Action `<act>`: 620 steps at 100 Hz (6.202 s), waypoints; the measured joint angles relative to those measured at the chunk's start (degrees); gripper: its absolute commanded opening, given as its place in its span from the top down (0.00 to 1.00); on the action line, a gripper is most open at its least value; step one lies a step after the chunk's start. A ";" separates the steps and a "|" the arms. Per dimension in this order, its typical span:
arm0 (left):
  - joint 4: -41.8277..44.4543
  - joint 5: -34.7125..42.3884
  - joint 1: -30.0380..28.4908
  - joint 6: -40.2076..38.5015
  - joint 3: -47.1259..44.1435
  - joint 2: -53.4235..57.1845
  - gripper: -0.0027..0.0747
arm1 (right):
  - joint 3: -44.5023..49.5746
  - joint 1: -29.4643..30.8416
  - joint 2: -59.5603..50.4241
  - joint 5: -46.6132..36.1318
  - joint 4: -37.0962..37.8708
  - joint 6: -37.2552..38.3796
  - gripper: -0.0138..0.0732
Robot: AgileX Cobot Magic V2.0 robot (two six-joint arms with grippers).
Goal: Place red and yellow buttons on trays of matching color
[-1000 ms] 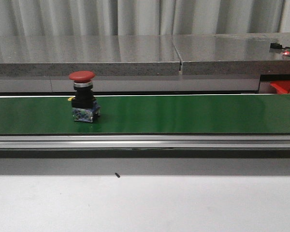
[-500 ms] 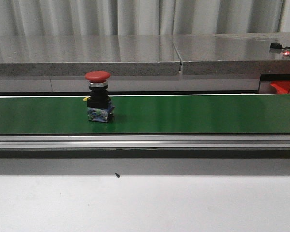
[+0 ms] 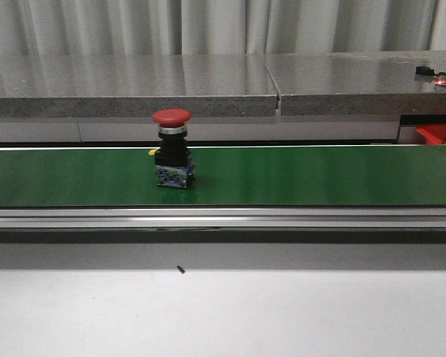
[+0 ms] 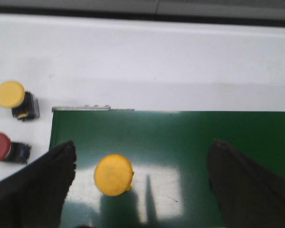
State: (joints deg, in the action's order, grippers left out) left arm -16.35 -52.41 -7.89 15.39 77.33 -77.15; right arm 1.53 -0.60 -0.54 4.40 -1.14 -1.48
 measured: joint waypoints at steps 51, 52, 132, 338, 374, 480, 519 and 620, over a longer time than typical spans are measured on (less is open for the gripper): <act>0.01 13.82 5.84 4.01 -27.64 34.61 0.41 | 0.00 0.00 0.00 0.00 0.00 0.00 0.92; 0.01 13.95 5.84 4.01 -28.67 35.07 0.43 | 0.00 0.00 0.00 0.00 0.00 0.00 0.92; 0.01 15.80 5.84 4.24 -46.60 49.52 0.99 | -9.77 0.00 2.14 -1.03 -1.12 0.00 0.92; 0.01 15.89 5.84 4.24 -46.60 49.52 0.99 | -53.94 -9.95 64.77 38.37 -12.04 -2.91 0.10; 0.01 16.01 5.84 4.24 -46.60 49.52 0.99 | -62.99 -13.28 79.39 36.74 -12.27 -2.91 0.10; 0.01 16.01 5.84 4.24 -46.60 49.52 0.99 | -71.76 -11.22 93.44 39.98 -11.75 -5.16 0.61; 0.01 16.01 5.84 4.24 -46.60 49.52 0.99 | -88.14 10.89 95.05 43.33 -10.88 -5.16 0.61; 0.01 16.01 5.84 4.24 -46.60 49.52 0.99 | -102.38 19.69 123.48 39.20 -9.75 -6.00 0.61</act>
State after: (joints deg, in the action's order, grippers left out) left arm -16.34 -36.39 -2.04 19.63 30.73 -27.62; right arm -100.85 19.09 122.94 43.60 -10.90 -7.48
